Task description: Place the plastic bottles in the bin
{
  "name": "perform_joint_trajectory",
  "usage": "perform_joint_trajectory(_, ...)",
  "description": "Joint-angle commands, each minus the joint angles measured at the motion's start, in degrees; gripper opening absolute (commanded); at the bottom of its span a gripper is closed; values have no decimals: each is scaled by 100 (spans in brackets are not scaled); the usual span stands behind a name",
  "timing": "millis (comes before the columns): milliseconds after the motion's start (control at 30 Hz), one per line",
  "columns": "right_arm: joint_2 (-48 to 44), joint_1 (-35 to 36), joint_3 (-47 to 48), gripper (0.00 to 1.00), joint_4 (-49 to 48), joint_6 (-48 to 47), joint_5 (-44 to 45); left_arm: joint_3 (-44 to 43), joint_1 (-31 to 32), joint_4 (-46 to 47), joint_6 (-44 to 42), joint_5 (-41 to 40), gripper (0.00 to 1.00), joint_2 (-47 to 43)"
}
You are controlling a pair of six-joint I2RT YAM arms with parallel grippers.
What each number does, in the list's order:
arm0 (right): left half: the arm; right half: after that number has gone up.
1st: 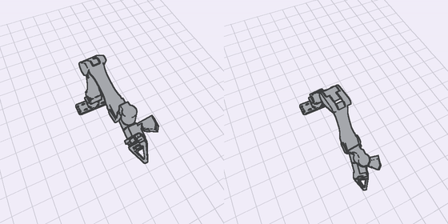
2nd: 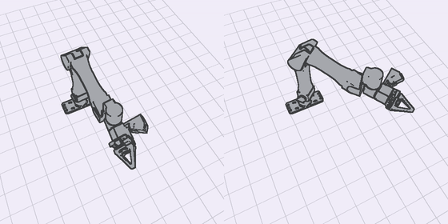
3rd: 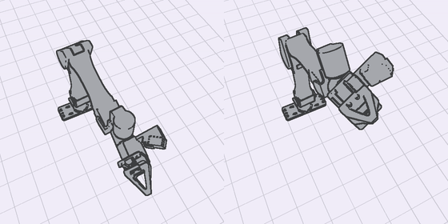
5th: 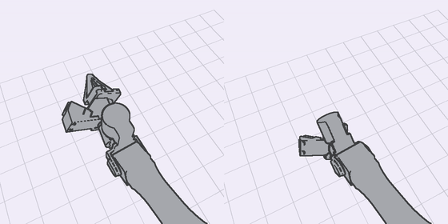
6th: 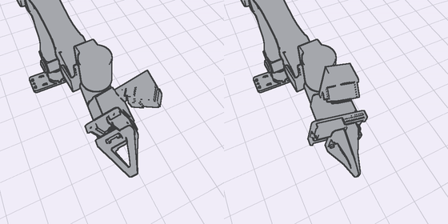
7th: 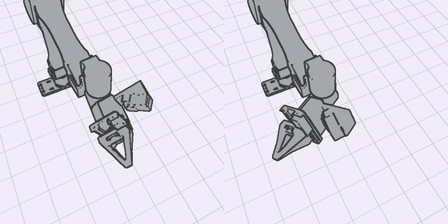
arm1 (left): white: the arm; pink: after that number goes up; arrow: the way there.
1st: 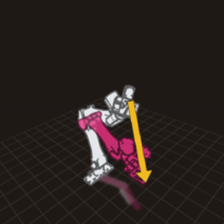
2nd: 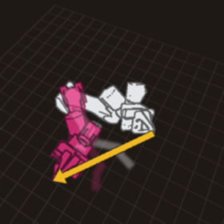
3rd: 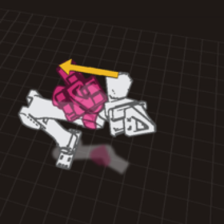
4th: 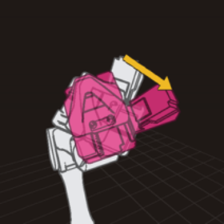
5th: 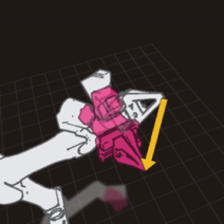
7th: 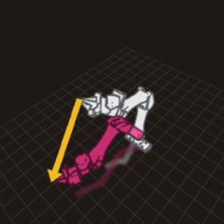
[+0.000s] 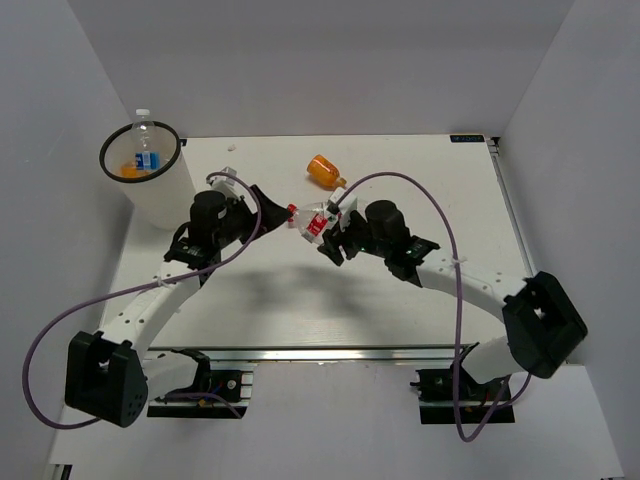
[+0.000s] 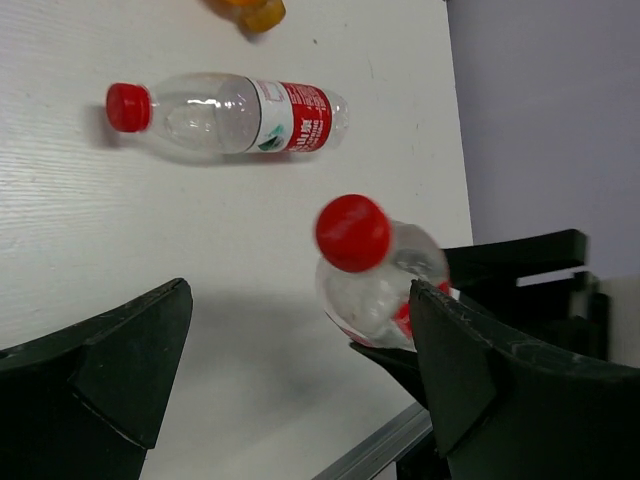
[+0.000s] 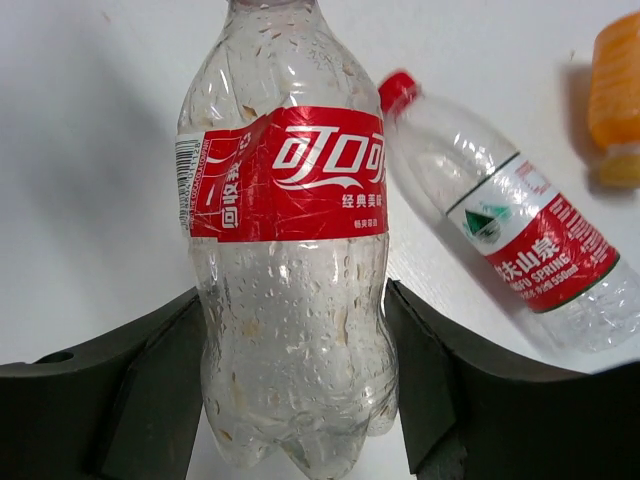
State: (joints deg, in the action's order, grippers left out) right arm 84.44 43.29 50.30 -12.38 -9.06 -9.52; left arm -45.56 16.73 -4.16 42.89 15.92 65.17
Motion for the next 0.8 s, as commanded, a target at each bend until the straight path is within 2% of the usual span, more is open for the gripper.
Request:
perform_joint_trajectory(0, -437, -13, -196, 39, -572, 615, -427, -49, 277, 372, 350, -212, 98, 118)
perform_joint_trajectory(133, -736, -13, -223, 39, -581, 809, -709, -155, 637, 600, 421, -537, 98, 233)
perform_joint_trajectory(333, -649, 4, -91, 38, -511, 1080, -779, -102, 858, 1005, 580, -652, 98, 356)
perform_joint_trajectory(500, -675, 4, -196, 35, -1108, 1529, -1070, -76, 928, 1137, 623, -766, 97, 471)
perform_joint_trajectory(567, -631, -4, -153, 36, -1100, 1653, -1052, -23, 937, 1268, 632, -757, 72, 427)
perform_joint_trajectory(600, -614, 4, -109, 40, -1056, 1670, -1052, -14, 937, 1312, 624, -783, 57, 383)
perform_joint_trajectory(633, -596, 4, -91, 42, -1047, 1723, -1035, -6, 937, 1322, 580, -818, 33, 313)
perform_joint_trajectory(667, -570, -4, -91, 44, -1038, 1741, -1008, -5, 937, 1304, 545, -888, 25, 286)
perform_joint_trajectory(733, -543, 4, -91, 55, -1064, 1793, -947, 3, 937, 1260, 483, -1169, 16, 216)
perform_joint_trajectory(767, -517, 4, -91, 66, -1065, 1794, -938, -14, 937, 1138, 457, -1275, 2, 207)
